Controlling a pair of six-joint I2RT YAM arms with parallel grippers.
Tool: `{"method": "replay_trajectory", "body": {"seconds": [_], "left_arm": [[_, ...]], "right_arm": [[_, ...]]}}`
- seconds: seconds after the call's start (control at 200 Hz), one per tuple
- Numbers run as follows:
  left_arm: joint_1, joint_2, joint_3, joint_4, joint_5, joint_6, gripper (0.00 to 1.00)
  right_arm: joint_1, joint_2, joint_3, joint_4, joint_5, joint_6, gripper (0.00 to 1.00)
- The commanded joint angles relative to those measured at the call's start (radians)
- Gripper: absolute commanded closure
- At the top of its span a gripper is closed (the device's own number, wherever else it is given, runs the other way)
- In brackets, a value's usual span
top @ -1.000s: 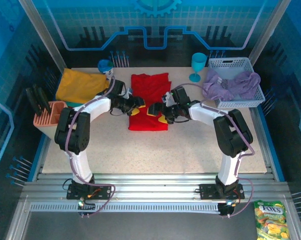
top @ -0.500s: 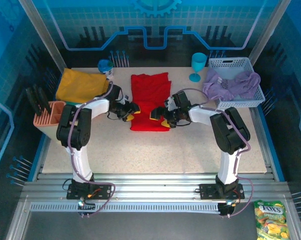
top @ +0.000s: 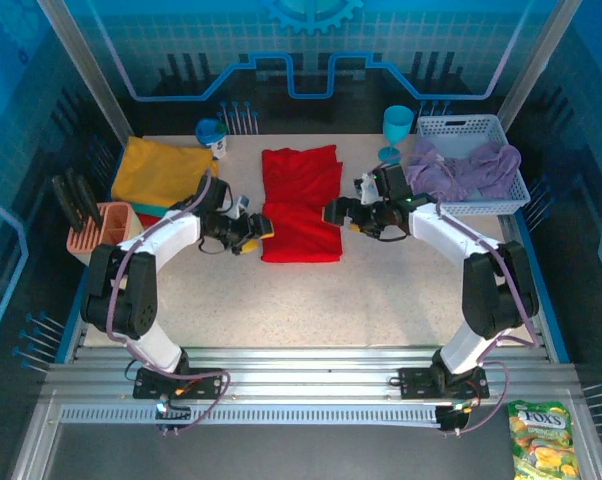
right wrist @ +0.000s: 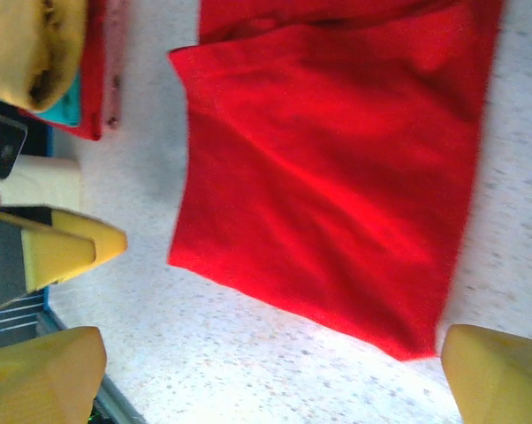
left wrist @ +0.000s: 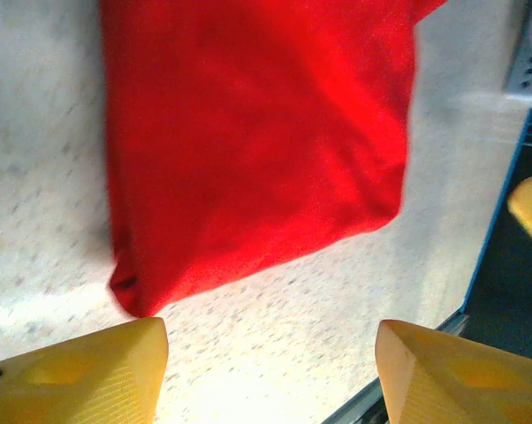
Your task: Fold and stack the t-shirts
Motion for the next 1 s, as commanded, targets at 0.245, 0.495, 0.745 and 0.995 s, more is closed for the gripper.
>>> {"method": "replay_trajectory", "body": {"seconds": [0.245,0.495,0.745,0.995], "left_arm": [[0.000,0.049,-0.101,0.092,0.001,0.010,0.43],[-0.015,0.120,-0.078,0.143,-0.001,-0.028,0.45],[-0.028,0.168,-0.063,0.170,-0.017,-0.077,0.47],[-0.047,0.203,-0.021,0.180,-0.015,-0.102,0.49]], "right_arm": [[-0.003,0.084,-0.124,-0.021,0.020,-0.009,0.24],[0.023,0.140,-0.141,0.061,-0.012,0.039,0.26],[0.052,0.195,-0.094,0.066,0.005,0.074,0.26],[0.070,0.236,-0.050,0.088,-0.028,0.100,0.29]]}}
